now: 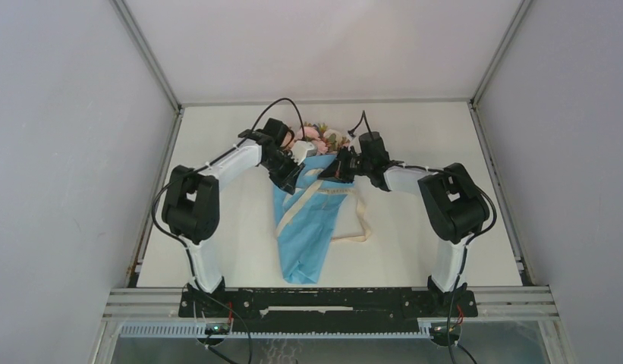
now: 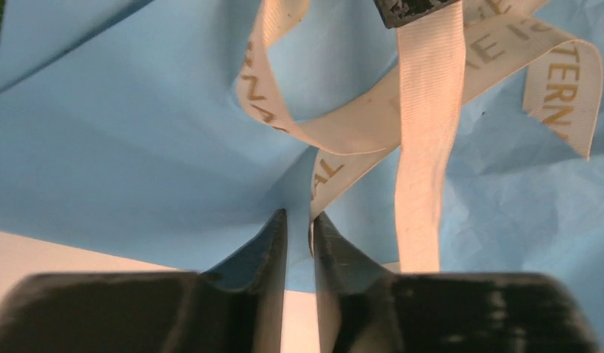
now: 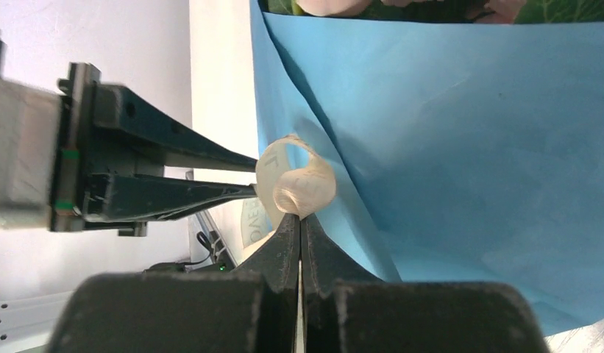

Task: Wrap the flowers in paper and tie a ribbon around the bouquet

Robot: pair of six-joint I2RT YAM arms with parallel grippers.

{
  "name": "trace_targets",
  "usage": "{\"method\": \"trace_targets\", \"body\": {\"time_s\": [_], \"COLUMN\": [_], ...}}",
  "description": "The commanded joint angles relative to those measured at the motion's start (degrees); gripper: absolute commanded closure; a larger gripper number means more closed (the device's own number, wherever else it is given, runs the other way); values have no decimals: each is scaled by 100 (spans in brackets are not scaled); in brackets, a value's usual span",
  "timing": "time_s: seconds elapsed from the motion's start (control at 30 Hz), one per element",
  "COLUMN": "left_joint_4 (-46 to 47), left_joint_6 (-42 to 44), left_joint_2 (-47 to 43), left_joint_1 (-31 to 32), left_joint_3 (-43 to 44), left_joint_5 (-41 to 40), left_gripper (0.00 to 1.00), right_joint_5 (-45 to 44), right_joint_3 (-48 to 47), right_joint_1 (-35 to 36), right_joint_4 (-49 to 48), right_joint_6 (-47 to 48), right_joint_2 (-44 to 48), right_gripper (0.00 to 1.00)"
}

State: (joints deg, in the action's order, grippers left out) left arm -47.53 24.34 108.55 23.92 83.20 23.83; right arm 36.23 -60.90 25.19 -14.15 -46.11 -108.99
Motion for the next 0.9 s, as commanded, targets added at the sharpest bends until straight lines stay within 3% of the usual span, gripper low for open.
{"method": "trace_targets", "body": {"time_s": [0.0, 0.03, 0.07, 0.33, 0.43, 0.57, 0.7, 0.87], "left_joint_4": [60, 64, 60, -396, -1181, -1467, -1353, -649], "left_joint_6": [185, 173, 171, 554, 726, 531, 154, -326], "left_joint_2": [-155, -235, -319, -1522, -1598, -1715, -1687, -1632], "left_joint_1": [207, 228, 237, 431, 516, 489, 293, 19], "left_joint_3": [-153, -179, -197, -54, 472, 1131, 1725, 1689], "left_joint_5": [117, 122, 134, -244, -122, 38, 70, -529], "left_gripper": [90, 98, 100, 100, 100, 100, 100, 100], "right_joint_5": [-70, -72, -84, -225, -365, -341, -257, -353], "right_joint_3": [-176, -178, -214, -493, -577, -580, -580, -585], "right_joint_1": [-121, -164, -197, -260, -285, -297, -199, -89], "right_joint_4": [-283, -330, -306, -128, 52, 459, 865, 1369], "right_joint_6": [85, 65, 75, 254, 325, 513, 882, 1354], "right_joint_2": [394, 403, 400, 115, -22, -144, -180, -96], "right_gripper": [100, 100, 100, 100, 100, 100, 99, 98]}}
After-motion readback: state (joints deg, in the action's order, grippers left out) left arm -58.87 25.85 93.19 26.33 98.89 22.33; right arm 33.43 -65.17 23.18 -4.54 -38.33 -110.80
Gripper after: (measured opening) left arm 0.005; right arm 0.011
